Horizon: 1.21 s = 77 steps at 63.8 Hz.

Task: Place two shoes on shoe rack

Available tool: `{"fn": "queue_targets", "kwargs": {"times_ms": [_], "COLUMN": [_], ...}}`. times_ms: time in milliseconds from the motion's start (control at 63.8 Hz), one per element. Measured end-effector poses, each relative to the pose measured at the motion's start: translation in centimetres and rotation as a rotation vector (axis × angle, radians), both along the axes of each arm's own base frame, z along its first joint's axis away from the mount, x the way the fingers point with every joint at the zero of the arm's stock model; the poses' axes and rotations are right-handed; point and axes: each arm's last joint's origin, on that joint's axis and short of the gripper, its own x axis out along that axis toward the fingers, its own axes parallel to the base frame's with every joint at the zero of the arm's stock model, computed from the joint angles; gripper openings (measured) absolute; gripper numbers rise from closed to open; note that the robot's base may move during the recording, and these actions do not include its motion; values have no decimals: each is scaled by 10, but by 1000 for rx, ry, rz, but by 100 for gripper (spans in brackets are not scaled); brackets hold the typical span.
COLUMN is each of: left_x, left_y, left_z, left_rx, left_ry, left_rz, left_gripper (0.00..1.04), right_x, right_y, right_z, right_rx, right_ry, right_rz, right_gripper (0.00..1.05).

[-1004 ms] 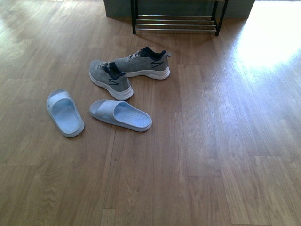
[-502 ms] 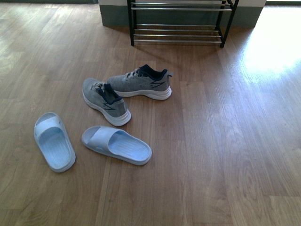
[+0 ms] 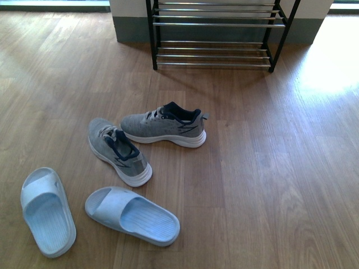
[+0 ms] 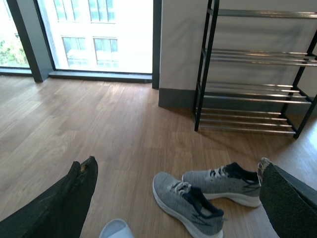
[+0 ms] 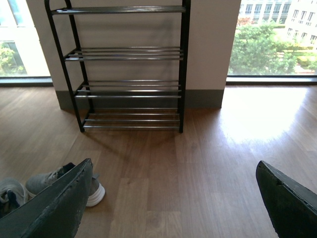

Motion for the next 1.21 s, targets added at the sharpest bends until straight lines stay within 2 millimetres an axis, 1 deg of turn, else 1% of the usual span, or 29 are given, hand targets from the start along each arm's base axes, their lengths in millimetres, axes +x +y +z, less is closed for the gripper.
{"fn": "queue_targets", "kwargs": {"times_ms": [549, 580, 643, 659, 690, 706, 737, 784, 847, 862, 894, 941, 972, 1051, 1082, 1129, 1192, 1207], "left_x": [0, 0, 0, 0, 0, 0, 0, 0, 0, 0, 0, 0, 0, 0, 0, 0, 0, 0], "left_y": [0, 0, 0, 0, 0, 0, 0, 0, 0, 0, 0, 0, 0, 0, 0, 0, 0, 0], "left_z": [0, 0, 0, 0, 0, 0, 0, 0, 0, 0, 0, 0, 0, 0, 0, 0, 0, 0], "left_rx": [0, 0, 0, 0, 0, 0, 0, 0, 0, 0, 0, 0, 0, 0, 0, 0, 0, 0], "left_ry": [0, 0, 0, 0, 0, 0, 0, 0, 0, 0, 0, 0, 0, 0, 0, 0, 0, 0], "left_rz": [0, 0, 0, 0, 0, 0, 0, 0, 0, 0, 0, 0, 0, 0, 0, 0, 0, 0], "left_gripper": [95, 95, 95, 95, 95, 95, 95, 95, 95, 95, 95, 95, 95, 95, 95, 95, 95, 95], "right_x": [0, 0, 6, 11, 21, 24, 39, 61, 94, 98, 114, 130, 146, 173, 187, 201, 222, 225], "right_y": [0, 0, 0, 2, 6, 7, 14, 23, 41, 43, 53, 65, 76, 96, 108, 119, 138, 141], "right_z": [0, 0, 1, 4, 9, 11, 17, 21, 16, 15, 8, -1, -10, -28, -41, -54, -78, -82], "right_rx": [0, -3, -16, -13, -13, -14, -22, -34, -59, -62, -71, -80, -93, -121, -134, -150, -176, -179], "right_ry": [2, 5, 39, 64, 91, 97, 130, 172, 248, 258, 300, 343, 381, 439, 471, 502, 557, 565], "right_rz": [0, 23, 210, 298, 372, 382, 420, 440, 468, 471, 487, 500, 505, 511, 520, 530, 547, 551], "right_gripper": [96, 96, 96, 96, 96, 96, 96, 96, 96, 96, 96, 96, 96, 96, 96, 96, 96, 96]}}
